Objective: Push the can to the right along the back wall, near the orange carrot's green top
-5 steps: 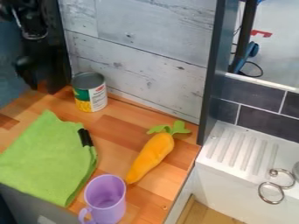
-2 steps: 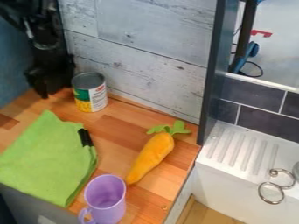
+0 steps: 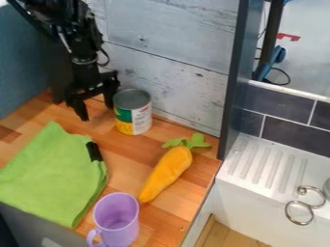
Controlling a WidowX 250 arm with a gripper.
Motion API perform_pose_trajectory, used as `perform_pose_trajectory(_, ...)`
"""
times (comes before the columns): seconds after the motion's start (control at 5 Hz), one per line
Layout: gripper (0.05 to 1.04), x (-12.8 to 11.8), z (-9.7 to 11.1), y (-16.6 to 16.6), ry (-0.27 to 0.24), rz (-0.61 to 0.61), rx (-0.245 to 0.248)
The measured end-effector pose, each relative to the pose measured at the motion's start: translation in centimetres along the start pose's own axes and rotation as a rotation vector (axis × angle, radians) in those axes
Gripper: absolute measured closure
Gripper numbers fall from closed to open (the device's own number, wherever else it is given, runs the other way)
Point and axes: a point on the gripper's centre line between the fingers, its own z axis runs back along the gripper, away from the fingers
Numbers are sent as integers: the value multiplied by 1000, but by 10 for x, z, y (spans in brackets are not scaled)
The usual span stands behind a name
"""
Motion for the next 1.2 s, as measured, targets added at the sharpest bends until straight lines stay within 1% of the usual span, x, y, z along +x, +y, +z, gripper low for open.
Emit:
perform_pose_trajectory(0.2, 83, -26, 4, -17, 16, -94, 23)
perform_pose_trajectory(0.4, 83, -33, 23, -20, -2, -128, 31)
perform_pose_trajectory(0.6, 83, -37, 31, -23, 11, -159, -1)
perform_pose_trajectory(0.8, 83, -39, 48, -16, -9, -194, -5)
perform_pose_trajectory(1.0, 83, -31, 79, 14, -46, -362, 64)
perform_pose_trajectory(1.2, 83, -35, 99, 59, 28, -617, 83)
